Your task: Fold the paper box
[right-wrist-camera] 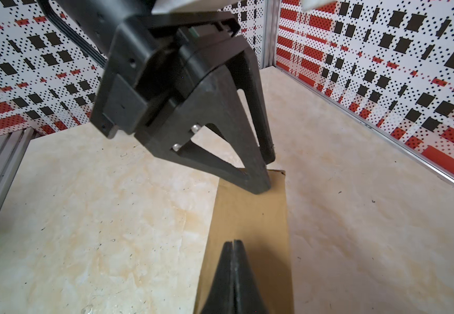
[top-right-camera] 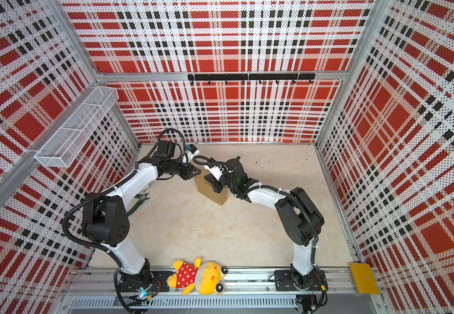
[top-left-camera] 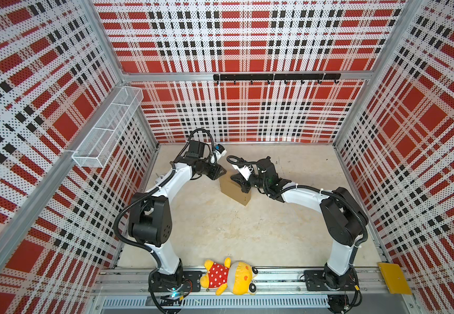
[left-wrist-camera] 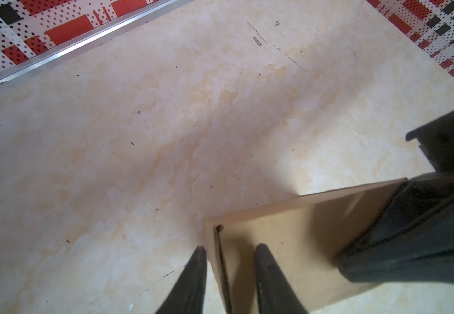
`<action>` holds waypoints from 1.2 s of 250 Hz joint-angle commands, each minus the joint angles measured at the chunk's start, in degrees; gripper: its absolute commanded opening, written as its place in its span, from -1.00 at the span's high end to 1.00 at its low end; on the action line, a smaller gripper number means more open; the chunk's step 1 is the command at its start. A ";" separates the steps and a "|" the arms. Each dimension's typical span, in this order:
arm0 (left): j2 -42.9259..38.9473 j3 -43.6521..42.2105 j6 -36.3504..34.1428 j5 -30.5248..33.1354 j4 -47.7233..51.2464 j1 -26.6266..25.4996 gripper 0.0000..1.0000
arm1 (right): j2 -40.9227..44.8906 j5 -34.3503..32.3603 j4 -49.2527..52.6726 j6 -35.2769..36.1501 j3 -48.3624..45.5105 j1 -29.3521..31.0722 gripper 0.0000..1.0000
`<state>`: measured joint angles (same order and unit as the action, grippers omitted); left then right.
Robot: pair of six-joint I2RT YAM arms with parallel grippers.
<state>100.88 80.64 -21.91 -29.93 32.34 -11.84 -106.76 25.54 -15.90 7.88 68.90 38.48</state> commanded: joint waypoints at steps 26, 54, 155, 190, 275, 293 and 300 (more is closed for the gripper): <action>2.39 -2.07 -0.77 2.77 5.63 -0.67 0.32 | -1.90 0.85 0.41 1.30 -2.00 0.04 0.96; 2.04 -2.33 -0.86 2.86 5.46 -0.54 0.33 | -0.99 0.66 0.08 1.66 -4.34 -0.01 0.96; 1.70 -2.37 -1.02 3.72 5.50 -0.36 0.34 | 1.41 -0.25 -2.94 1.17 -12.76 -0.94 0.97; 2.37 -2.43 -1.16 3.73 5.41 -0.09 0.34 | 2.79 -0.87 -3.36 1.08 -14.43 -1.44 0.97; 2.07 -2.24 -1.34 3.65 5.63 -0.38 0.34 | 8.57 -1.95 -2.05 1.15 -17.01 -1.31 0.87; 2.03 -2.33 -1.28 3.26 5.46 -0.40 0.34 | 10.44 -2.90 -1.23 1.64 -17.35 -1.35 0.76; 2.16 -2.18 -1.12 3.06 5.46 -0.48 0.34 | 11.25 -3.52 -0.49 1.91 -17.30 -1.36 0.72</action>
<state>100.88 80.40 -22.33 -30.79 32.38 -12.40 -97.80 23.73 -25.08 8.47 53.98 37.34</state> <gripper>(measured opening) 0.331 0.102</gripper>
